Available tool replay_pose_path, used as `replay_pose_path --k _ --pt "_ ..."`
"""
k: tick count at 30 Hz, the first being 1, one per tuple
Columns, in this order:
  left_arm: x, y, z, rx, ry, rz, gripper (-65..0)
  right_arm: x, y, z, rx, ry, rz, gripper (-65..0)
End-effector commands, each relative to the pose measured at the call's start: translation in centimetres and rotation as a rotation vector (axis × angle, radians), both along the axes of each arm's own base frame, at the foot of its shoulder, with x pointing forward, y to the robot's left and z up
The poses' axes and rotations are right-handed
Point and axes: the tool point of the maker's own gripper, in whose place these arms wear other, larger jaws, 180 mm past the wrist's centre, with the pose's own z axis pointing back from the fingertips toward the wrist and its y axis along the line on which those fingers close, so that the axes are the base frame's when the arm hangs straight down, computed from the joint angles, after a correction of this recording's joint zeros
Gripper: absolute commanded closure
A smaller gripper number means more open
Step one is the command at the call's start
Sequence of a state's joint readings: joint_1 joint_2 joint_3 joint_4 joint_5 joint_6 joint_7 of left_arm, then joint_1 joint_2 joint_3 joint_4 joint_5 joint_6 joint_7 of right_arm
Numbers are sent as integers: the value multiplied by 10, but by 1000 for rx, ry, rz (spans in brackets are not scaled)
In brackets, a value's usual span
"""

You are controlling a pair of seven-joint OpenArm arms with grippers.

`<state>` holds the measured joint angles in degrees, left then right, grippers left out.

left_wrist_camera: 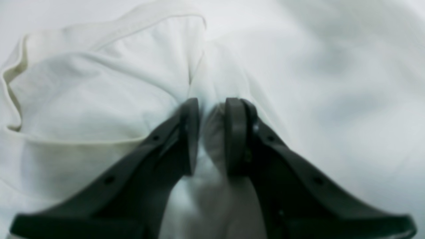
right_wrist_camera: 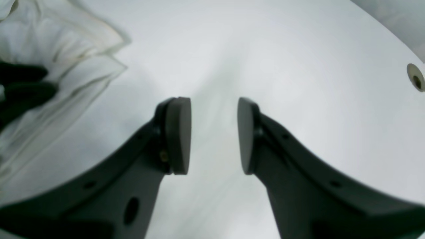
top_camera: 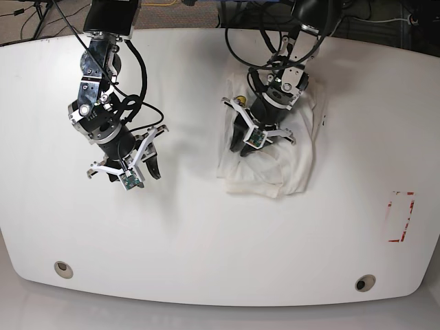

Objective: Layout the t-shirt on the table in an organized manner, then fold the t-shirt properly
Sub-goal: 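Drag the folded shirt with the left gripper to the table's edge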

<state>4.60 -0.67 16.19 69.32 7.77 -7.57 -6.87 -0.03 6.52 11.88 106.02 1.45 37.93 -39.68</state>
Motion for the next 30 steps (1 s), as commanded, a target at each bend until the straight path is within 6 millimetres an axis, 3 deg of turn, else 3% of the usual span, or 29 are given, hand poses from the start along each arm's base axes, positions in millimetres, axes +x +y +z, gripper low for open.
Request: replay_pose_path --k 1,6,10,17,22,30 --pt "-34 64 -60 191 204 68 -121 7 1 16 11 -56 8 -217" --pt "-39 122 -64 261 198 127 -121 7 -3 16 11 -56 -4 -217" --pt "-56 167 -67 334 219 116 -121 7 -8 16 12 -56 -18 -217" --pt "-70 242 -58 430 249 126 -121 5 -8 14 11 -51 -20 -217" --pt "-78 287 -45 463 271 144 -121 1 -8 11 11 -42 -19 -217" --pt "-88 338 -34 491 324 167 -121 -6 -3 4 27 -22 -18 -217"
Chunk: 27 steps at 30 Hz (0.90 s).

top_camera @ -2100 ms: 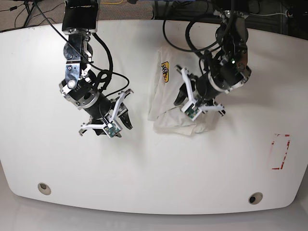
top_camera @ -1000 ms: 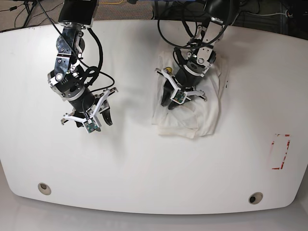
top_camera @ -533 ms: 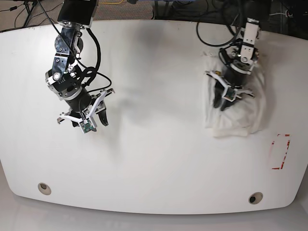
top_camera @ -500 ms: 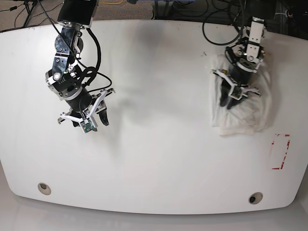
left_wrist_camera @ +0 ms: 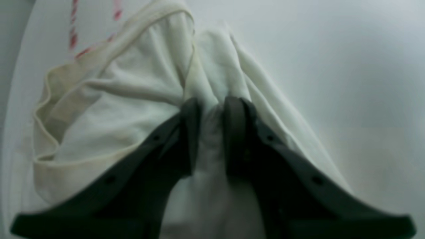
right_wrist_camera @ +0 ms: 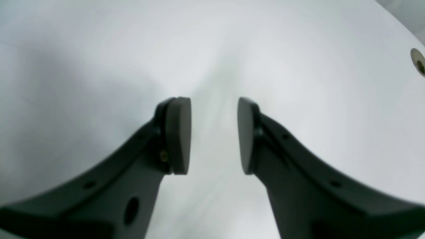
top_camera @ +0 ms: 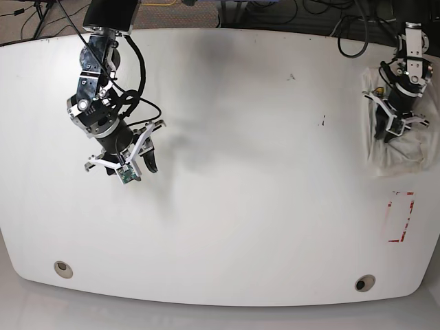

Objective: Layout the t-shirt on the table in an organized manner, then fold the t-shirt properly
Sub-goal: 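Drag the folded shirt with the left gripper to the table's edge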

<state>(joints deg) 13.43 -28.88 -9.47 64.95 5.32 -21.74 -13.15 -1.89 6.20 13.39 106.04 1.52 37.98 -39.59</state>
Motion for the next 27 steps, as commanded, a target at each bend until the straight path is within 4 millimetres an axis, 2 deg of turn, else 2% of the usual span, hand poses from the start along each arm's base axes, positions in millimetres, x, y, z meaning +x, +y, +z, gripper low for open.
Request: replay_pose_path --k 1,8,13,18,22,27 --pt "-43 34 -40 121 257 33 -121 3 5 13 25 -48 5 -217" --pt "-24 69 -21 140 207 68 -121 -7 9 5 20 -25 36 -217" --pt "-17 89 -14 159 206 92 -121 -9 3 11 25 -43 6 -217" --pt "-3 81 -8 119 197 57 -121 -15 -7 7 23 -31 -27 -217" --pt "7 71 -2 85 194 18 -121 -17 -9 12 16 -42 -31 -217" --pt "28 59 19 89 131 -29 -121 -17 -6 19 13 -63 -26 -217"
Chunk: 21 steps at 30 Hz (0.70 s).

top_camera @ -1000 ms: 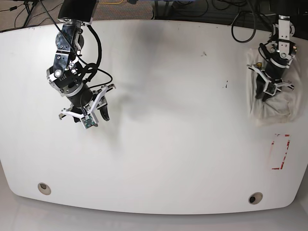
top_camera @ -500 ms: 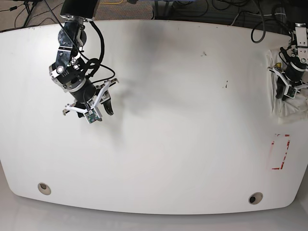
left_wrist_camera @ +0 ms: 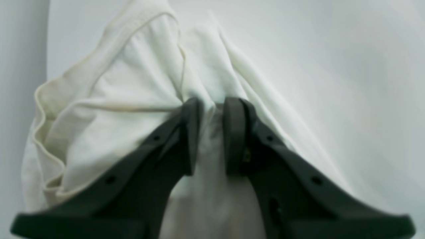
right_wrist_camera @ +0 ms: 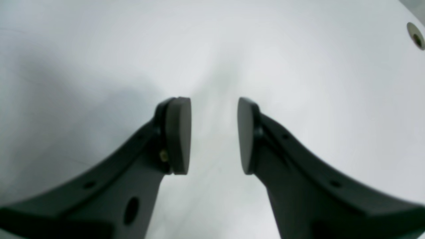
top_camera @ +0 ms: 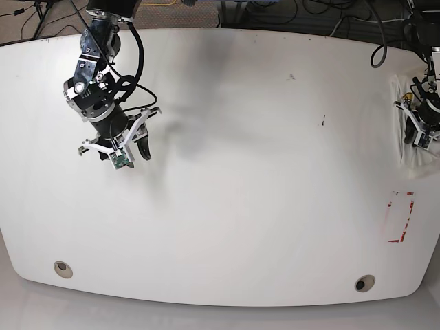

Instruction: Layout the t-shirt on the table in an organized manner, then fold the t-shirt properly

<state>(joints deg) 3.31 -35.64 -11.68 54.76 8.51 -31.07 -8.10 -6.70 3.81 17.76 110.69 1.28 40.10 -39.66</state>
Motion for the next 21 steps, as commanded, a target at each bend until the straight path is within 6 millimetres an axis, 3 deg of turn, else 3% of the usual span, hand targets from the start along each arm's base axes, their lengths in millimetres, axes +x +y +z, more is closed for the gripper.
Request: replay_pose_path --k 1,6,11,21 --pt "9 -10 11 15 -5 -59 -121 8 3 19 9 -68 10 -217" --pt "24 -29 31 21 -72 -114 -121 10 4 18 23 -81 13 -217" --pt "38 -68 43 -39 -165 -154 -121 5 5 13 63 -126 23 -217" --pt "44 -135 89 -222 -541 -111 -121 -18 -4 -8 140 -220 -43 -217"
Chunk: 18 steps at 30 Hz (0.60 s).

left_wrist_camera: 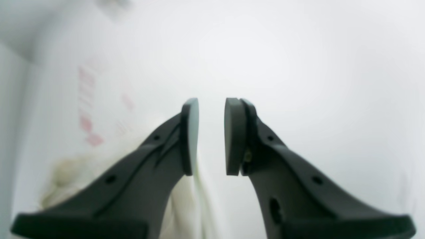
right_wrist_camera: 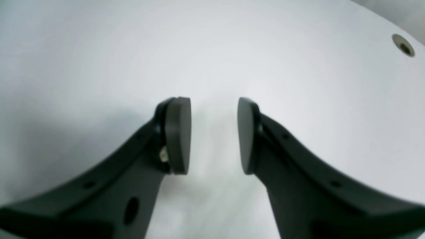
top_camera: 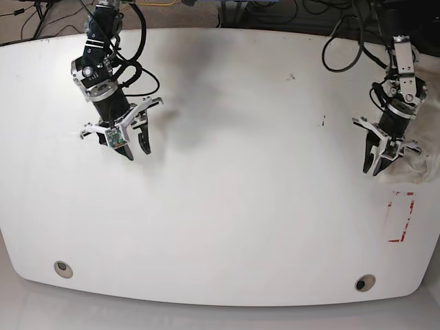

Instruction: Layout the t-shirt on the table in an organized manner, then fold the t-shirt properly

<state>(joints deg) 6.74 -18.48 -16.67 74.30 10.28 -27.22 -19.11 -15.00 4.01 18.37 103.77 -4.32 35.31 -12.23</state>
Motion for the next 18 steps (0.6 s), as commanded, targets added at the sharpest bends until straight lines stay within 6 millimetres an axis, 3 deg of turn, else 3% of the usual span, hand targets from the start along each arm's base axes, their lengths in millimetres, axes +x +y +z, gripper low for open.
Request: replay_pose_path --k 1,8,18 --pt "1 -9 24 -21 -102 -12 -121 -2 -2 5 31 -47 -10 -217" --pt "-29 -42 26 -57 -118 -39 -121 -32 -28 -7 31 -21 -82 -217" --pt "-105 -95 2 -154 -4 -72 -121 -86 -28 -24 163 63 -120 -217"
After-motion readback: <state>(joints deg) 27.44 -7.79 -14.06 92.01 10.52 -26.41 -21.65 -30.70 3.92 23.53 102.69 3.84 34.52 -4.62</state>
